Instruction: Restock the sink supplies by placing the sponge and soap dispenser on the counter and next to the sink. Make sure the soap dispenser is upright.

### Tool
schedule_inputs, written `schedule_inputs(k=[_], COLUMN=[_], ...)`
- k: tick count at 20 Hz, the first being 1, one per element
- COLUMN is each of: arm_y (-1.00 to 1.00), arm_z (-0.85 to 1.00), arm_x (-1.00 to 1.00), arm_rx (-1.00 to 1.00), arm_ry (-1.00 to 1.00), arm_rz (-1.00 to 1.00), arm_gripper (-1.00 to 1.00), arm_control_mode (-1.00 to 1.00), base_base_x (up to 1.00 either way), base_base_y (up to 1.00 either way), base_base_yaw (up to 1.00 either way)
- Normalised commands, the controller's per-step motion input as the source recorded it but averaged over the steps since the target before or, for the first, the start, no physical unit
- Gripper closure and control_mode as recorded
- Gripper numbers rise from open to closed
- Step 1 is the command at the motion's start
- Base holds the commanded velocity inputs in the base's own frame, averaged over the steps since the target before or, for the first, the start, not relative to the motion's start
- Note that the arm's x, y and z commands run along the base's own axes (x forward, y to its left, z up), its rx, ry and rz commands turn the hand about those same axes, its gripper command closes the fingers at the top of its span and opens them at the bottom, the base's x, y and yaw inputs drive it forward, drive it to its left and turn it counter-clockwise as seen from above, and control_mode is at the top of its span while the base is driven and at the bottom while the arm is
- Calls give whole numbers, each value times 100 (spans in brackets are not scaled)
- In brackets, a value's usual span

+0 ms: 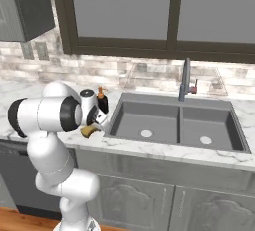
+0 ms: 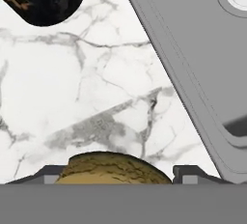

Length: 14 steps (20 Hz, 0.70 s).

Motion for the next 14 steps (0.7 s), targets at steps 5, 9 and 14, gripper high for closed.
schedule_inputs(k=[5,9,14], arm_y=[0,0,-8], arm_z=[14,50,79], arm_x=[0,-8,-40], arm_rx=[0,0,1], arm_ry=[-12,-7,-9], arm_rz=[-5,-5,-7], arm_gripper=[-100,-100,-100], arm_control_mode=[-100,-100,-100], base_base_x=[0,0,0], base_base_y=[0,0,0], base_base_yaw=[0,0,0])
